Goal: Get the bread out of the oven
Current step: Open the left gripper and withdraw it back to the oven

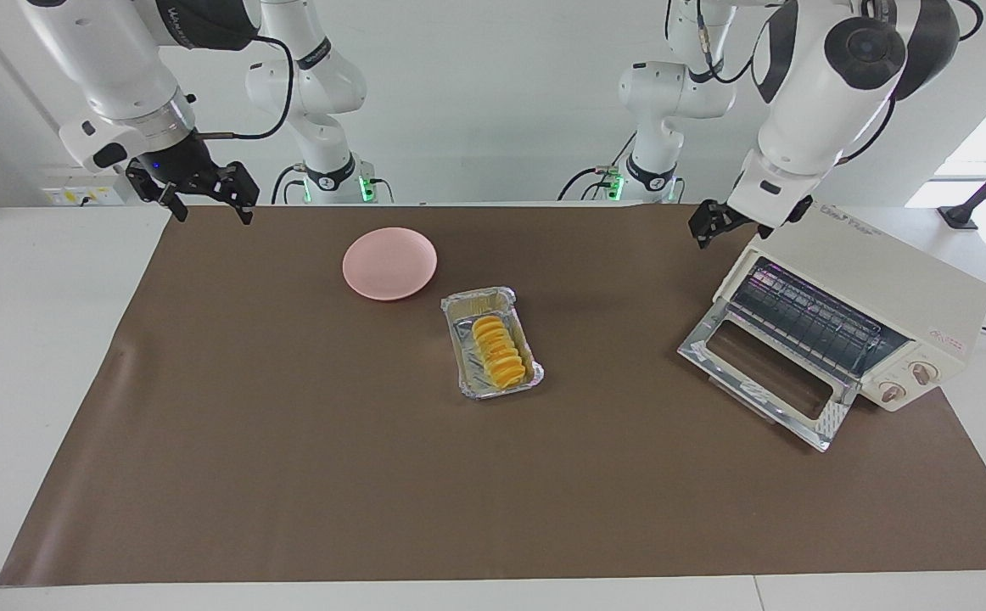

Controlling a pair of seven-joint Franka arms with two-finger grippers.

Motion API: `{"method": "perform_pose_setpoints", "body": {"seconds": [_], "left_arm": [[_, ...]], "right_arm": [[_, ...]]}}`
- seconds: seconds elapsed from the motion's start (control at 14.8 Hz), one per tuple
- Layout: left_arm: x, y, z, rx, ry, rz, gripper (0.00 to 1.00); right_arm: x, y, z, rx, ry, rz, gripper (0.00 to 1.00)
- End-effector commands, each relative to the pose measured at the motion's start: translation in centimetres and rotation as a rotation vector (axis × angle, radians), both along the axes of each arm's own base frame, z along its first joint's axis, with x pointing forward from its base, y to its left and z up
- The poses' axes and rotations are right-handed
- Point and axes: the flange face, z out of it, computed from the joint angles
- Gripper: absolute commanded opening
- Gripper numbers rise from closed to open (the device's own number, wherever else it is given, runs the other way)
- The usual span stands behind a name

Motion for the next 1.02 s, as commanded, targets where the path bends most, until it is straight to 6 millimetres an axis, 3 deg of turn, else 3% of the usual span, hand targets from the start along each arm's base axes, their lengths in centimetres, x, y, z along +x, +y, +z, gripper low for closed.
{"method": "perform_pose_setpoints", "body": {"seconds": [0.0, 0.07, 0.2, 0.34, 0.54, 0.74, 0.95], "left_arm": [[-4.4, 0.1, -0.5, -0.021, 0.023, -0.026, 1.00], [-4.2, 0.1, -0.6, -0.047, 0.020, -0.018, 1.00], [-3.5, 2.0, -0.4, -0.071, 0.007, 0.015, 1.00], [-3.2, 3.0, 0.0, -0.099, 0.011, -0.107, 1.00], [-1.7, 3.7, -0.4, -0.093, 0.002, -0.114, 1.00], [-1.3, 4.4, -0.7, -0.096, -0.004, -0.112, 1.00], [-1.3, 4.5, -1.2, -0.101, 0.013, -0.142, 1.00]], "right_arm": [[-0.4, -0.4, 0.2, -0.013, 0.004, 0.025, 1.00], [-0.4, -0.3, 0.2, -0.013, 0.004, 0.027, 1.00], [-0.4, -0.4, 0.2, -0.013, 0.004, 0.025, 1.00], [-0.4, -0.4, 0.2, -0.013, 0.004, 0.025, 1.00], [-0.4, -0.4, 0.2, -0.013, 0.004, 0.025, 1.00], [-0.5, -2.8, 0.2, -0.012, 0.005, -0.018, 1.00], [-0.5, -1.4, -0.5, 0.004, -0.001, 0.099, 1.00]]}}
